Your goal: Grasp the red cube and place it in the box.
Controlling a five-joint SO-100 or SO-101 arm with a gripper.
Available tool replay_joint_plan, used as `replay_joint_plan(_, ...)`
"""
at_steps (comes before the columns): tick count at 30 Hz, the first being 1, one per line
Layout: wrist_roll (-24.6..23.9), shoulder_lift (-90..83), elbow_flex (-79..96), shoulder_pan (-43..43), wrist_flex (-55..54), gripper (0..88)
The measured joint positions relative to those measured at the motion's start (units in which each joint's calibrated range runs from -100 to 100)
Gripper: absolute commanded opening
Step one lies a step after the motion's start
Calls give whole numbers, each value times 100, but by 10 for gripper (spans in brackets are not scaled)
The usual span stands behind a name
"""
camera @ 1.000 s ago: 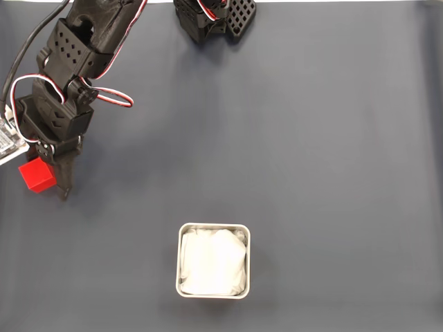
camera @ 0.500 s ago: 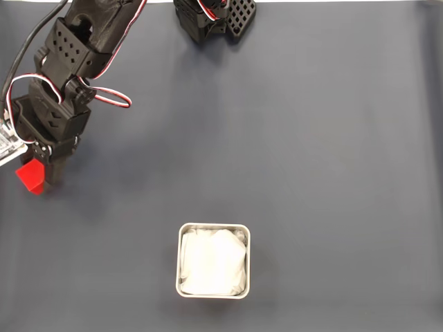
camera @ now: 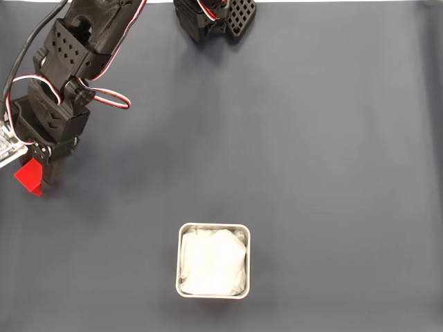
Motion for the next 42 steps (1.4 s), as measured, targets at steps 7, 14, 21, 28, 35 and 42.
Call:
replay_joint_plan(7,0,0,0,0,0,112)
replay_joint_plan(14,63,0,-9,-30,48,112)
replay_joint_plan(21,93,-356,-145,-237,517,111)
replay_joint_plan(28,93,-782,-335,-475,979,111)
replay_joint_plan(35,93,-1120,-561,-705,1368,111)
replay_joint_plan(42,93,-1346,-750,-950,1758,112)
